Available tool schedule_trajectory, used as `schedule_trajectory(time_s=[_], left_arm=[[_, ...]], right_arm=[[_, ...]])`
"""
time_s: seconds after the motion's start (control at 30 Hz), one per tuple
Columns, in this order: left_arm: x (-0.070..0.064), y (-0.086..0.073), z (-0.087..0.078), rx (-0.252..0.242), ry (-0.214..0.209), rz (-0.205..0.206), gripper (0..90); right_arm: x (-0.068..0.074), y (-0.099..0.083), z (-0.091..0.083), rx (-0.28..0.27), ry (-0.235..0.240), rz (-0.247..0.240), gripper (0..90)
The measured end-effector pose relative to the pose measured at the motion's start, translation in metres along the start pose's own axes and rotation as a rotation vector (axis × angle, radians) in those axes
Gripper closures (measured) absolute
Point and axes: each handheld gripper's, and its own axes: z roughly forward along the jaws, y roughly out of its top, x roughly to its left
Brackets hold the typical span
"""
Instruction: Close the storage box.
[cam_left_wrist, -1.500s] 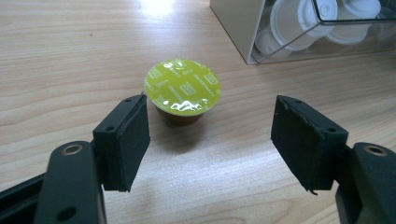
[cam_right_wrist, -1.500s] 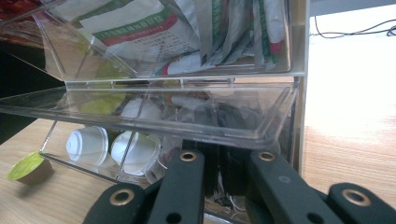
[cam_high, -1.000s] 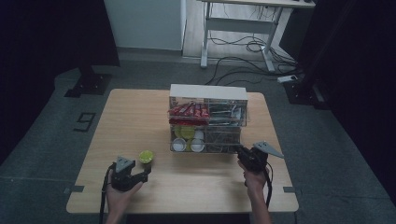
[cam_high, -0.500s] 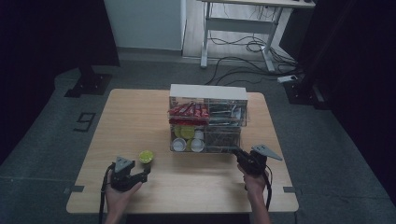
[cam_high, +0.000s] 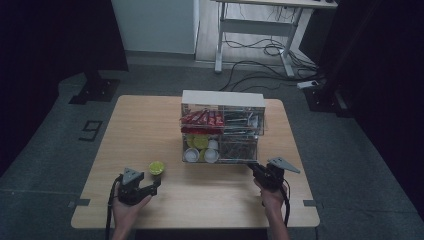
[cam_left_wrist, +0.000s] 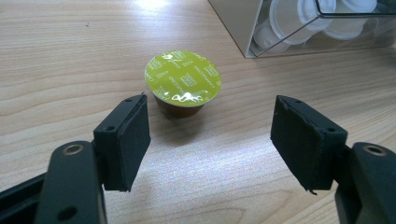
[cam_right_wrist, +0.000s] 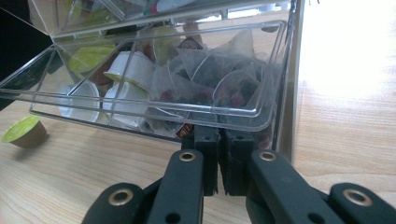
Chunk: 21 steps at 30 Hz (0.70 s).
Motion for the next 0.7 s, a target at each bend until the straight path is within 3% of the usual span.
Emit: schedule_trajectory(time_s=[0.37,0.7], left_arm=[[-0.001,-0.001,0.001,0.003,0.000,0.000,28.6],[-0.001,-0.001,0.001,0.007,-0.003,0.002,28.6]], right_arm=[[-0.002,-0.004,-0.001,0.018,-0.002,0.006,85.8],[-0.002,-0.011,-0.001,0.068,0.008,0.004,84.8]])
